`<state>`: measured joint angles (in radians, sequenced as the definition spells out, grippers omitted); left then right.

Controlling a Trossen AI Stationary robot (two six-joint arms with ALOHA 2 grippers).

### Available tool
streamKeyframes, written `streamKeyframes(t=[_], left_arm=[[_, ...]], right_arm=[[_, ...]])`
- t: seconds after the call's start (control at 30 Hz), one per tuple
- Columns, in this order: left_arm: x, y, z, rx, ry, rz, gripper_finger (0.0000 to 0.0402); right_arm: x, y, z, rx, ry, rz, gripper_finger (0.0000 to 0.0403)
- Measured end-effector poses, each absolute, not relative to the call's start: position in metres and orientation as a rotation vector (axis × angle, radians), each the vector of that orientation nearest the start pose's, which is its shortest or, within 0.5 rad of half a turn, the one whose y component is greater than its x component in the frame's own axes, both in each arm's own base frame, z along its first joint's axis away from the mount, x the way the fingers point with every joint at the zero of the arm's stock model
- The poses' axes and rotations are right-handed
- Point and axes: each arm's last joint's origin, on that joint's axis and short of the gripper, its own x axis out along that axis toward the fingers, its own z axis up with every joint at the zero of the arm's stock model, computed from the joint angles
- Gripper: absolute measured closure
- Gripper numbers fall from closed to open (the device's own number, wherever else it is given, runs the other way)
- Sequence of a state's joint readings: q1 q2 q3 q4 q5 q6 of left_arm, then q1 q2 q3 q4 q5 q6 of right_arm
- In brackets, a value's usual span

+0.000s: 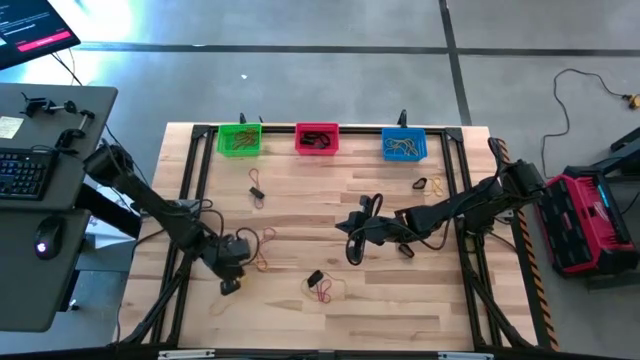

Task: Sort rubber bands into baskets
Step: Put the yellow rubber band into the blue bin

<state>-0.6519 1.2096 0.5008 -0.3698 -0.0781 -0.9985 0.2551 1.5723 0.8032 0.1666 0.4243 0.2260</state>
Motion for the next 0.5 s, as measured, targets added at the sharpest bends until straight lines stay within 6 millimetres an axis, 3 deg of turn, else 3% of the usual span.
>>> streamKeyframes(t=[0.2,0.5], left_arm=[[0.184,-0.097,0.162,-0.413,0.932,0.083,0.0401],[0.211,-0.062,0.172,-0.307,0.762,0.101,0.0401]], right_arm=[[0.309,0.069,0.187,0.026,0.540,-0.216,0.0402],[0.309,0.069,0.188,0.038,0.538,-0.214,0.0402]])
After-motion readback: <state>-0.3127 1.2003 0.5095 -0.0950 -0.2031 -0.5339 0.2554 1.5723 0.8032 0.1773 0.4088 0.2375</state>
